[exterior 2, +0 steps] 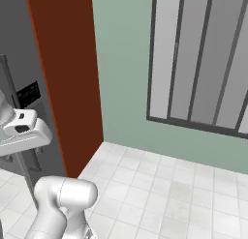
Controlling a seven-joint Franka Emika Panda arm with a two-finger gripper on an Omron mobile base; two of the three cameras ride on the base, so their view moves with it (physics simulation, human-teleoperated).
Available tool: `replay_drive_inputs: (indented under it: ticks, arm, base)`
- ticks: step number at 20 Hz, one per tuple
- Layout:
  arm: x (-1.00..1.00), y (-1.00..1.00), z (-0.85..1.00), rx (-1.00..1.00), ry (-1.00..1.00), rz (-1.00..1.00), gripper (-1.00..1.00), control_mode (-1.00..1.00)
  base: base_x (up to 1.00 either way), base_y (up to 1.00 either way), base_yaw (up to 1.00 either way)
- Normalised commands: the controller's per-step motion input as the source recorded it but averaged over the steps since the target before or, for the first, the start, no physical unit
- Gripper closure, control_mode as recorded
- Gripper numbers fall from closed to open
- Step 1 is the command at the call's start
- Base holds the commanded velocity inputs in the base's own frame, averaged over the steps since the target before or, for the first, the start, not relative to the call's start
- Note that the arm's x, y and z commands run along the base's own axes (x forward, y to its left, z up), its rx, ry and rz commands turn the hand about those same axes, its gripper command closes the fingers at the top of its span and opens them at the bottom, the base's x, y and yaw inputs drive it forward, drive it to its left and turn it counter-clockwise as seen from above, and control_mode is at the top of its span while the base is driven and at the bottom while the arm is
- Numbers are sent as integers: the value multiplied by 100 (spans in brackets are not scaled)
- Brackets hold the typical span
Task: The ice cube tray has been filled with water. Take the tray and place it in the freezer to make ice. Close the freezer door after placing the tray.
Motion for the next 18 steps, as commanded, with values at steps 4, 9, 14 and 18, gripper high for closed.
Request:
replay_drive_inputs:
  ticks: [4, 9, 14, 18]
  arm:
    - [0, 0, 0, 0, 0, 0, -100, 100]
    - [0, 0, 0, 0, 0, 0, -100, 100]
    - [0, 0, 0, 0, 0, 0, -100, 100]
    - [0, 0, 0, 0, 0, 0, -100, 100]
  base:
    - [19, -55, 60]
    - [27, -54, 67]
    - [31, -70, 59]
    - [32, -80, 50]
